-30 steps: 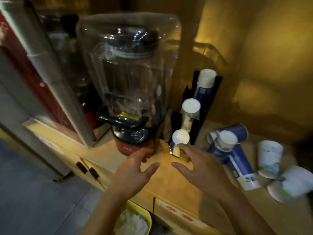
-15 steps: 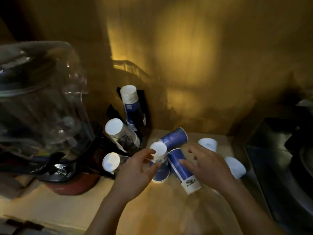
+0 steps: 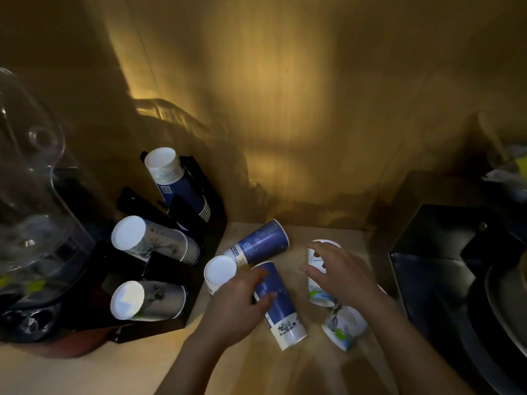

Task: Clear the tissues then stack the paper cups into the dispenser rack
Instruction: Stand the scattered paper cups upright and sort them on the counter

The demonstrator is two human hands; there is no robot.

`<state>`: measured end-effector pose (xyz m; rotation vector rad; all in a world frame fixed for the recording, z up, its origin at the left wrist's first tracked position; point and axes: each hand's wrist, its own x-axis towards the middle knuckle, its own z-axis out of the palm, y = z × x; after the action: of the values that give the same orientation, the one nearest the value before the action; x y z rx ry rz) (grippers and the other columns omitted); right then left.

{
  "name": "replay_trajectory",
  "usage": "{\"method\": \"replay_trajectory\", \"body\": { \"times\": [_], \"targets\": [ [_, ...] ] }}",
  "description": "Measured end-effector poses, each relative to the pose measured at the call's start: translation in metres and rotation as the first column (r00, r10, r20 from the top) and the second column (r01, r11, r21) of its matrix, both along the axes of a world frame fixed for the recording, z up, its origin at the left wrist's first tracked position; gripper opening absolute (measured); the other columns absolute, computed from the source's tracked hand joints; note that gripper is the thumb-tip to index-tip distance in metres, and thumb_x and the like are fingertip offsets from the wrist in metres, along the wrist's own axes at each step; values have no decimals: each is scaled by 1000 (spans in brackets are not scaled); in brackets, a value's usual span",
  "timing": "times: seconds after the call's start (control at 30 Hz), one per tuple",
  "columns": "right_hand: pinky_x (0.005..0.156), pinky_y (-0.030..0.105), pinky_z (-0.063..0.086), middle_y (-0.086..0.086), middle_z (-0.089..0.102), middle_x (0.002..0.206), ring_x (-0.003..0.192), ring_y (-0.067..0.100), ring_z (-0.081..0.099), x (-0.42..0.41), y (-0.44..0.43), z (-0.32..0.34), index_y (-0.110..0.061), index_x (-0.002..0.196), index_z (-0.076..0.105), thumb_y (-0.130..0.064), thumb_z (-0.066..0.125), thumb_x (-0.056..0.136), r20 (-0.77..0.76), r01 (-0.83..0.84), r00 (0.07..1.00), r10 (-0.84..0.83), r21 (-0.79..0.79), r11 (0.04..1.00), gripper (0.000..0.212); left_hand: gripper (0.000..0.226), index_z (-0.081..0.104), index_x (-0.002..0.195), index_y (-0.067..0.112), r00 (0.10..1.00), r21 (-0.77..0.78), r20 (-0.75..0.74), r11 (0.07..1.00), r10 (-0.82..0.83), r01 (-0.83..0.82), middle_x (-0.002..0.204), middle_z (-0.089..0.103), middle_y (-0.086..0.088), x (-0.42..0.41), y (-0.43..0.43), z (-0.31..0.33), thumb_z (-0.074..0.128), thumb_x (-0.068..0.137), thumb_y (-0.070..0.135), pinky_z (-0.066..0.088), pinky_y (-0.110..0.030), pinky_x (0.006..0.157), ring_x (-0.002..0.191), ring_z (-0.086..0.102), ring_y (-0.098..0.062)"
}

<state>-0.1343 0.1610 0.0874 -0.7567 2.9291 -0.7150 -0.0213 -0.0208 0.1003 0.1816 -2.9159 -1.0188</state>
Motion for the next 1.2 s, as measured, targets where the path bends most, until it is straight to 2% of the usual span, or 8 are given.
{"method": "replay_trajectory", "body": {
  "times": [0.13,0.27,0.47,0.53,0.6,0.67,1.0,1.2],
  "targets": [
    [85,36,42,1,58,123,106,22,55,-5,1,-9,-25,127,43,-46,51,86,51,32,998,-32,-3,999,47,35,48,123,27,992,-200,33,972,-119,123,121,56,4,-12,4,-23,52,89,34,36,-20,83,104,51,-11],
    [88,37,42,5,55,128,112,25,53,0,-2,-17,-23,131,39,-39,50,87,99,21,995,-24,31,999,49,53,36,135,21,957,-377,149,880,-248,287,137,45,-5,-25,14,-51,54,86,15,36,-31,98,121,43,-21],
    [84,38,45,5,56,127,110,28,54,-16,-12,-28,-22,129,39,-38,48,88,113,-25,994,12,118,993,45,75,19,143,25,859,-517,354,689,-369,508,155,14,-21,-31,27,-87,61,82,13,9,-50,117,143,10,-38],
    [83,39,46,5,56,126,110,28,54,-25,-18,-31,-22,131,37,-37,48,88,120,-62,992,46,130,990,46,73,36,138,32,845,-550,336,642,-415,534,150,34,-19,-31,25,-90,71,74,31,25,-50,113,139,28,-38],
    [79,36,44,5,58,123,107,27,55,-35,-25,-34,-22,130,37,-35,48,88,115,-101,990,86,134,986,46,69,63,114,39,835,-549,340,630,-433,550,124,66,-6,-33,25,-93,83,49,47,51,-42,94,118,59,-27],
    [75,31,39,5,58,122,106,24,55,-45,-32,-36,-21,129,40,-32,48,87,124,-138,985,123,122,983,44,66,66,104,40,837,-570,286,619,-466,540,114,71,1,-35,22,-103,85,42,47,54,-42,87,110,65,-24],
    [82,38,40,13,56,119,105,33,52,-96,-85,-38,-13,119,47,-24,52,84,43,-404,912,407,255,878,37,42,60,107,39,925,-470,72,806,-372,361,113,71,3,-51,23,-125,62,66,45,51,-51,87,112,63,-24],
    [100,42,27,11,46,128,117,30,39,-118,-125,-53,-16,130,36,-19,59,74,4,-595,761,649,402,696,61,26,70,93,45,956,-422,-90,880,-278,216,100,74,10,-61,26,-118,48,82,35,55,-44,84,100,69,-17]
  ]
}}
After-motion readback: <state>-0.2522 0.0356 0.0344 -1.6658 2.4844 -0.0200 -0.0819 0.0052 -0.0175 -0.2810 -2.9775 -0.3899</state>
